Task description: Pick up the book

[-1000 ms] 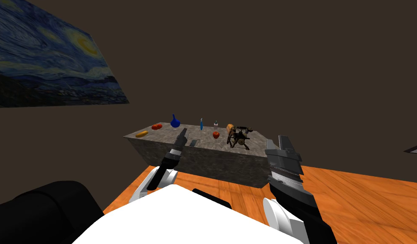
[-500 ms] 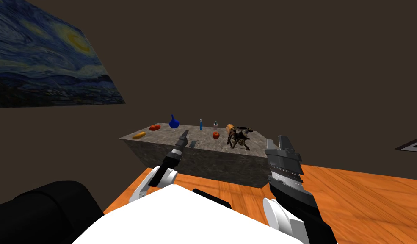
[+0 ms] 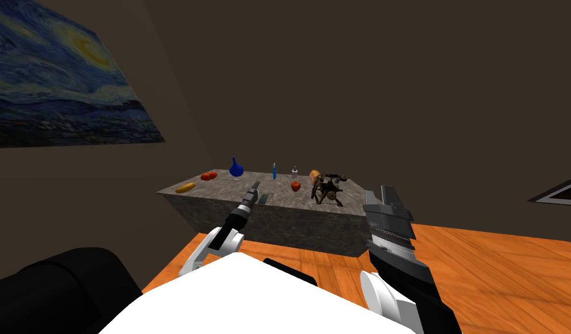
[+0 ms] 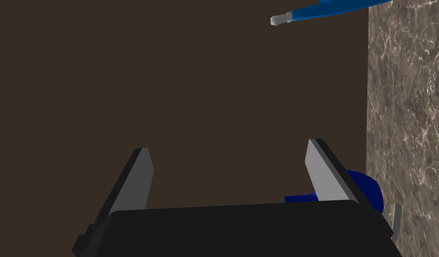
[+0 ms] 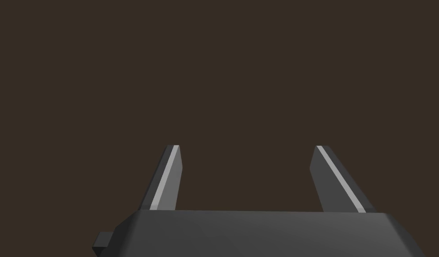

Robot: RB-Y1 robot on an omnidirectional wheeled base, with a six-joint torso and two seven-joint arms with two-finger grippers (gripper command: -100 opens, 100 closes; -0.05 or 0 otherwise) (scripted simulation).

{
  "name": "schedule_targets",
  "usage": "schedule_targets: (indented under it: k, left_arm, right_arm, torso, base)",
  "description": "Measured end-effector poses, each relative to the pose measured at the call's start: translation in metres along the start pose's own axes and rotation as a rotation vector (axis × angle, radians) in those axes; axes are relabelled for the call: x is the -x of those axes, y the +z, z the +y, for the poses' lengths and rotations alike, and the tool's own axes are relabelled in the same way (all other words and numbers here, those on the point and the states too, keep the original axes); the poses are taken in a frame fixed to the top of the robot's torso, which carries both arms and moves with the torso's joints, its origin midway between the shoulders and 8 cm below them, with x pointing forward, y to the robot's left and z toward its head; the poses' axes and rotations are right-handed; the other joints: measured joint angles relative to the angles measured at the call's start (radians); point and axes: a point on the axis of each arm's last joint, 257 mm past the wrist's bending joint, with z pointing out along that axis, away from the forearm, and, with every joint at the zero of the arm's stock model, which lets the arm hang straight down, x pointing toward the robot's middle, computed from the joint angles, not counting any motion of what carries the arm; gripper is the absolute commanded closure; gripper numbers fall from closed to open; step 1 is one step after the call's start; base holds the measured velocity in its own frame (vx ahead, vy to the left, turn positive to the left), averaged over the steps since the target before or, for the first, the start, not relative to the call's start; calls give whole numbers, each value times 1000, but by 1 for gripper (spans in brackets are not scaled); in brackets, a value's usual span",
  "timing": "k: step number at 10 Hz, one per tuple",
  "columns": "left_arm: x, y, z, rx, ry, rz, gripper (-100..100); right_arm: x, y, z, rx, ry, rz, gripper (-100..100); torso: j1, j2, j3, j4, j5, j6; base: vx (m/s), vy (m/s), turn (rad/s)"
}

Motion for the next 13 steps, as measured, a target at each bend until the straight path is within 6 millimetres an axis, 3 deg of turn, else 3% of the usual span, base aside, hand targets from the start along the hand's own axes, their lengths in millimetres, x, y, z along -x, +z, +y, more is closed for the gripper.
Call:
schedule_targets:
  k: [13]
  left_arm:
    - [-9,-15,87,334,-30,16,-100]
  right_arm:
    - [0,0,0,0,0,0,0]
  torso:
    - [-1,1,0,0,0,0]
  base:
    - [22,22,-29]
